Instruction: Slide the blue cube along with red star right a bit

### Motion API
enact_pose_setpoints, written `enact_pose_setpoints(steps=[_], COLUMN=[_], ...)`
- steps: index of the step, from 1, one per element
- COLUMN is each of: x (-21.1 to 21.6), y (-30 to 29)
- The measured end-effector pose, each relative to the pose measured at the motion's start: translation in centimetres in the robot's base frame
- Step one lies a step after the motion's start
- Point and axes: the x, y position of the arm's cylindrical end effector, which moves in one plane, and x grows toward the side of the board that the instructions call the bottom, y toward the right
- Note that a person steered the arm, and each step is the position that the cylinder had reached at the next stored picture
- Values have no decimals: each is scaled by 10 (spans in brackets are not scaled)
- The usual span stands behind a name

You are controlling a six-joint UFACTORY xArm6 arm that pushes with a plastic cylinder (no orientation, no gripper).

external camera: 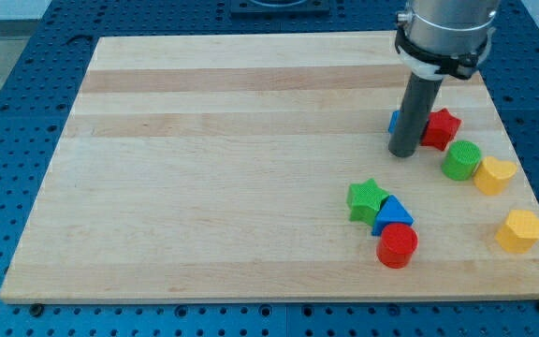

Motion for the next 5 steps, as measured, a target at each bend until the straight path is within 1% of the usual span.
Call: enact_pose_setpoints(steps=[1, 2, 3, 5], x=[-21, -21, -14, -35], y=[-2, -2, -24, -26])
